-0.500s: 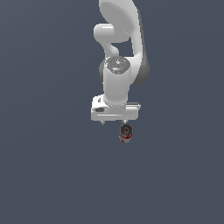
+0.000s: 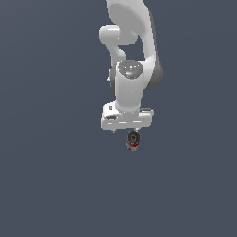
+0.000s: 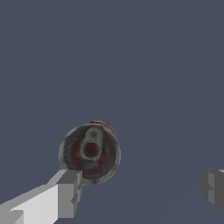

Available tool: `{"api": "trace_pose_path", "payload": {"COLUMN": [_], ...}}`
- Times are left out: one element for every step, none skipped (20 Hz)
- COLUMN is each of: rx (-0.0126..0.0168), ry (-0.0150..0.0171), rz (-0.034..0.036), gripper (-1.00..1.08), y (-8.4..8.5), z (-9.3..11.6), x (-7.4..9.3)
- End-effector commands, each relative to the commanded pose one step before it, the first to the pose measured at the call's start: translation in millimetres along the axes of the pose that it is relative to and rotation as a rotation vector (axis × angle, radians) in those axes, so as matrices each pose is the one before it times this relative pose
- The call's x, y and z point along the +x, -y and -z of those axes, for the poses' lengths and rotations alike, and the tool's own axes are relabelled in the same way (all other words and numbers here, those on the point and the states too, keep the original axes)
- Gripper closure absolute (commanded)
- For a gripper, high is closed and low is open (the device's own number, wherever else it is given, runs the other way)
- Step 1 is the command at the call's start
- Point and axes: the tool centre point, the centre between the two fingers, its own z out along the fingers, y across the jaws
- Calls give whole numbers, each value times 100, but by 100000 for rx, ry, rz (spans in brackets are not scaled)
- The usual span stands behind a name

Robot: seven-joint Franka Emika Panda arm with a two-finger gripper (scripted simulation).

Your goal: Pick up the object and move it to a goal position.

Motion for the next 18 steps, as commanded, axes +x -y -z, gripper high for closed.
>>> {"api": "trace_pose_path", "payload": {"rx": [494, 0, -56, -47, -35, 4, 0, 31, 20, 22, 25, 27, 29, 30, 32, 34, 36, 36], "ry": [-356, 0, 45, 14, -15, -14, 0, 21, 41, 63, 83, 104, 124, 145, 163, 180, 200, 218], "rz": [1089, 0, -153, -2, 133, 68, 0, -165, -254, -372, -485, -604, -716, -830, -932, -1032, -1145, -1248], "gripper": [-92, -92, -92, -92, -92, -92, -92, -92, -92, -92, -92, -92, -92, -92, -92, -92, -92, -92], "y": [581, 30, -95, -74, -39, -15, 38, 21, 56, 69, 87, 101, 120, 135, 153, 175, 194, 215], "z": [-35, -6, 6, 19, 21, 7, -6, -21, -34, -47, -60, -74, -87, -101, -113, -126, -141, -154], "x": [158, 5, -22, -18, -7, 1, 4, 4, 5, 5, 5, 5, 4, 3, 2, 1, -1, -4]}}
